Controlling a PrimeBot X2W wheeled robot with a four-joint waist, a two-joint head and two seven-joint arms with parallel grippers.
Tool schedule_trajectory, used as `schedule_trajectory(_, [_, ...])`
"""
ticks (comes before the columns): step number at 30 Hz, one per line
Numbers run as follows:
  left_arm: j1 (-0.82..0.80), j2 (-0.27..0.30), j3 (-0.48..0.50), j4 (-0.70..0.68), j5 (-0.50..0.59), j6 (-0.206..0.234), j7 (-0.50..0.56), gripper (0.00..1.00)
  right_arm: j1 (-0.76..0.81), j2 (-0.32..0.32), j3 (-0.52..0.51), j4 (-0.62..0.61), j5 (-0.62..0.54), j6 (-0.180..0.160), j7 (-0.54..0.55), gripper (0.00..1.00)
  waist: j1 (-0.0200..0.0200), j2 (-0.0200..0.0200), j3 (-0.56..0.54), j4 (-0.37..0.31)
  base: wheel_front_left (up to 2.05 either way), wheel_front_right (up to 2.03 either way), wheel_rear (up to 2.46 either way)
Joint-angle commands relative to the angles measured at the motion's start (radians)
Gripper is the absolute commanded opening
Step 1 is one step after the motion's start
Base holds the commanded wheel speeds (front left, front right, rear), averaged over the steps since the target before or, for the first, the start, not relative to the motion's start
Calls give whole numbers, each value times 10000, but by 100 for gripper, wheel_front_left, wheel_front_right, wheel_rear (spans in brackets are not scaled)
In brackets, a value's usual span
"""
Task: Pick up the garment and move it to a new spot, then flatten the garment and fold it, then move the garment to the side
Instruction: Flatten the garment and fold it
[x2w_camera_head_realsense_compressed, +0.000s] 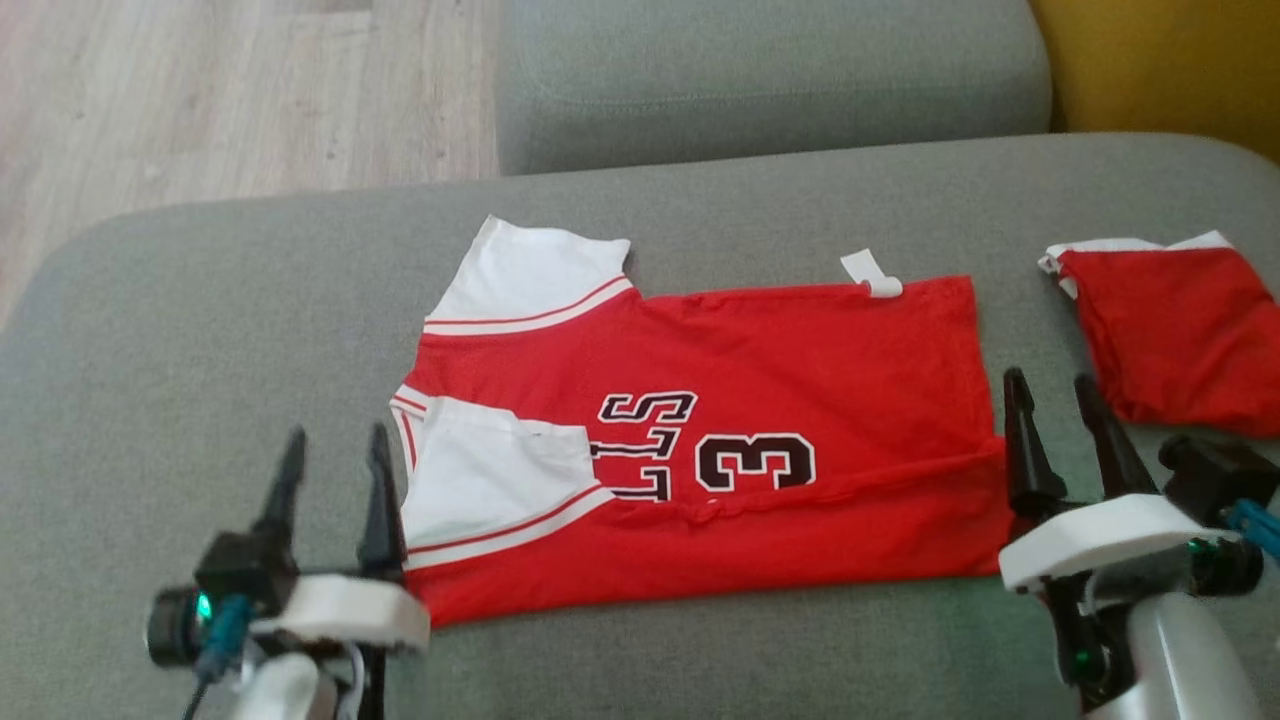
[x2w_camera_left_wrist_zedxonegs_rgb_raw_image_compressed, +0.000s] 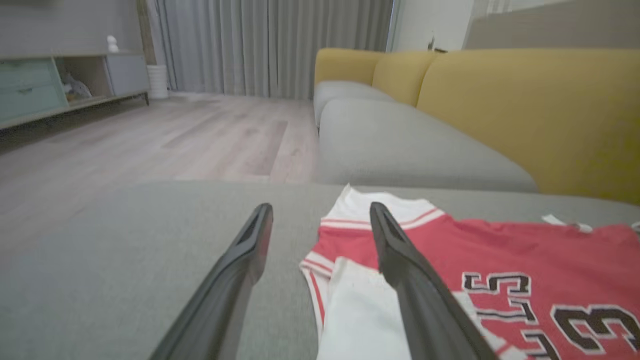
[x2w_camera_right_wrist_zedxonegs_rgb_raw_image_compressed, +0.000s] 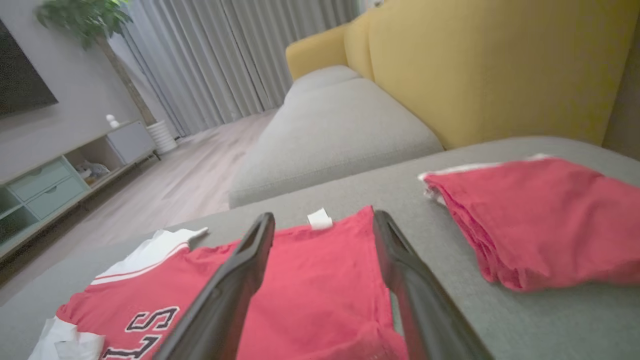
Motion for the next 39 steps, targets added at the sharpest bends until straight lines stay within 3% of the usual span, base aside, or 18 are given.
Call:
schedule_trajectory(1, [-672, 89, 507, -420, 75, 117, -283, 100, -249, -56, 359, -431, -72, -7, -314, 100, 0, 0, 98, -19, 0, 0, 0])
schedule_trajectory(6, [-902, -250, 801, -1151, 328, 25, -760, 100, -64, -56, 856, -625, 382, -7, -1667, 100, 0, 0, 498, -71, 0, 0, 0])
schedule_trajectory(13, [-1657, -20, 618, -902, 654, -496, -697, 100, -482, -56, 1039, -638, 389, -7, -1892, 100, 0, 0, 1198, -384, 0, 0, 0])
schedule_trajectory(16, [-2669, 359, 406, -466, 774, -950, -14, 100, -758, -56, 979, -810, 416, -7, -1947, 100, 0, 0, 1756, -521, 0, 0, 0])
schedule_trajectory(23, [-6224, 1433, -257, 1318, 786, -2637, 2582, 100, -1547, -56, 1189, -1100, 498, -7, -2000, 100, 0, 0, 3170, -1140, 0, 0, 0])
schedule_trajectory(25, [-7164, 1549, -386, 1943, 421, -2866, 3124, 100, -1698, -56, 1224, -1095, 722, -7, -2034, 100, 0, 0, 3500, -1325, 0, 0, 0])
schedule_trajectory(32, [-9244, 2497, -1345, 3940, -604, -2993, 5023, 100, -2231, -56, 1964, -1484, 1366, -7, -2195, 100, 0, 0, 4277, -2215, 0, 0, 0])
schedule_trajectory(39, [-9991, 3400, -2457, 4707, -1562, -2997, 5735, 100, -2360, -56, 2045, -1703, 1532, -7, -2322, 100, 0, 0, 4732, -2710, 0, 0, 0])
